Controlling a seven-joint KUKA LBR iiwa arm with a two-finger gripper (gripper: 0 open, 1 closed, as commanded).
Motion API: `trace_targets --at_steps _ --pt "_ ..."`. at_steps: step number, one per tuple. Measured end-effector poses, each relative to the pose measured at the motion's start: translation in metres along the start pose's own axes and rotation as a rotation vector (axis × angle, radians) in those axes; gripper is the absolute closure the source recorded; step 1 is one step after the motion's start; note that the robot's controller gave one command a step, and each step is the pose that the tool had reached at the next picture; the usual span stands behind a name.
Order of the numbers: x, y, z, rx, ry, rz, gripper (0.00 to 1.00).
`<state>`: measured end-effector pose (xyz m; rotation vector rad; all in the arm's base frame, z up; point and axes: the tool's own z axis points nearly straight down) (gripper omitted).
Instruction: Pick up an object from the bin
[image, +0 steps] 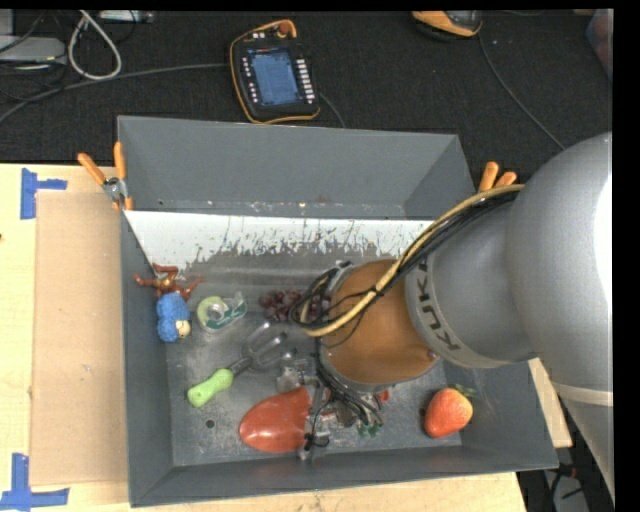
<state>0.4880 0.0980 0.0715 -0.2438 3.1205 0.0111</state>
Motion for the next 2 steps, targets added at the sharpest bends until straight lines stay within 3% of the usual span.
trace_targets --at_steps 1,2 --pt "0.0 0.0 0.0 0.0 0.0 0.0 1.0" --pt "0.001 0.023 -0.004 -0.001 -0.014 -0.025 1.0"
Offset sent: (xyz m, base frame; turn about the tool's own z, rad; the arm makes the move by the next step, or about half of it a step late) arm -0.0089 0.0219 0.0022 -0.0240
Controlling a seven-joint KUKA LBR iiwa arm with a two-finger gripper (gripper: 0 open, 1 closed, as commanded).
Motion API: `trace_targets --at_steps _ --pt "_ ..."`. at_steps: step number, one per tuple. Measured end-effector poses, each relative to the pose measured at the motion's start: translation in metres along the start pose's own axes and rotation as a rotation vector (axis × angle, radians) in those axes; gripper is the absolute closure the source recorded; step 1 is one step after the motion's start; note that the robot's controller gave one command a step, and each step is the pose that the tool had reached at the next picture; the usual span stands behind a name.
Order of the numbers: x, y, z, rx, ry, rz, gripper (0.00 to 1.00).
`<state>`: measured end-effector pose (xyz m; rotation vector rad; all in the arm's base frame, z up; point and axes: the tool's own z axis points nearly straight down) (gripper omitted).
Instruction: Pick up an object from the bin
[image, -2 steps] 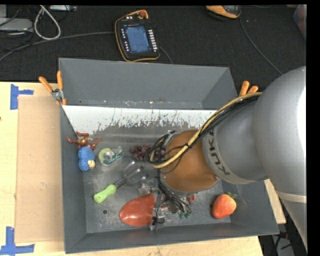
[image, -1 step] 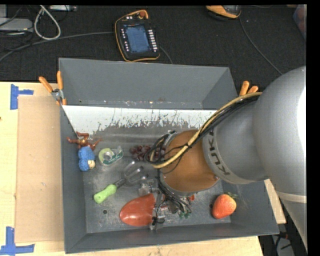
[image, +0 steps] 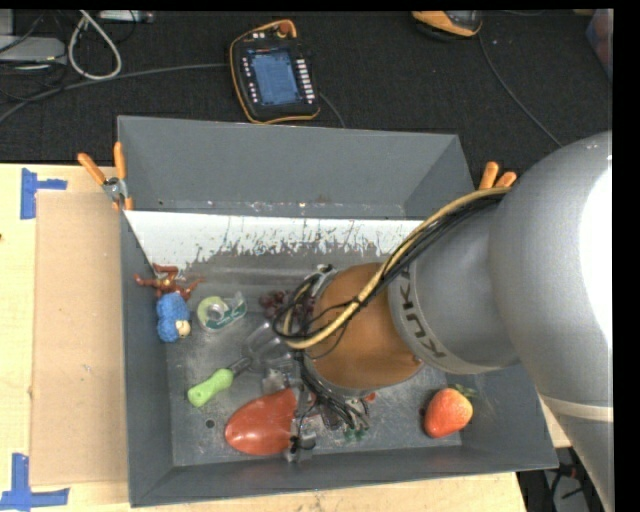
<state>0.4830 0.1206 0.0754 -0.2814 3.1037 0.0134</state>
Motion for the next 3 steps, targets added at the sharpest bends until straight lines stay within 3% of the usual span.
trace_targets --at_steps 1,2,3 --pt "-0.001 0.0 0.001 0.0 0.001 0.006 1.0" --pt "-0.009 0.01 0.004 0.001 0.004 -0.152 0.0" --pt "-0.022 0.021 0.006 -0.001 -0.001 -0.413 1.0"
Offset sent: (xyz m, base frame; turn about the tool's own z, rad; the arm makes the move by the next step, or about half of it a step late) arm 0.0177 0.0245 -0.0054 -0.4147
